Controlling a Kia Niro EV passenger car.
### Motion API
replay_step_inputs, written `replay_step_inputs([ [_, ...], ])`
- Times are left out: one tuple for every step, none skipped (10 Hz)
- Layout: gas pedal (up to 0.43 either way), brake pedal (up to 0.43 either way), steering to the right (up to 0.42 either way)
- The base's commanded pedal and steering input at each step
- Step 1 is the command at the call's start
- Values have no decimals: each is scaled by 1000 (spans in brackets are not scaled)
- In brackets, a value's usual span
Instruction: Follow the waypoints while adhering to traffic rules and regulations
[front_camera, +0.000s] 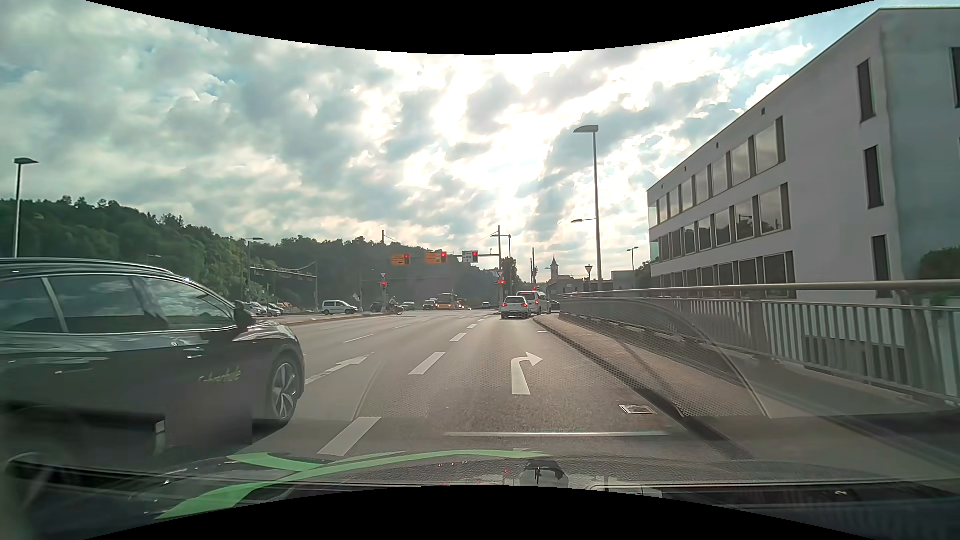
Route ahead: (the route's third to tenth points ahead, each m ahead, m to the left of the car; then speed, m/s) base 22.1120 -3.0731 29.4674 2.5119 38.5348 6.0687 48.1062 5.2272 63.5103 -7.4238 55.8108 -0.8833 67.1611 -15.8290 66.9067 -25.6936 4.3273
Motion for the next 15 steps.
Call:
replay_step_inputs([
  [98,0,-5],
  [98,0,-5],
  [110,0,-4],
  [110,0,-2],
  [110,0,-1],
  [110,0,0],
  [110,0,-1],
  [110,0,0],
  [110,0,0],
  [110,0,-1],
  [110,0,0],
  [98,0,0],
  [87,0,-1],
  [39,0,0],
  [8,0,0],
])
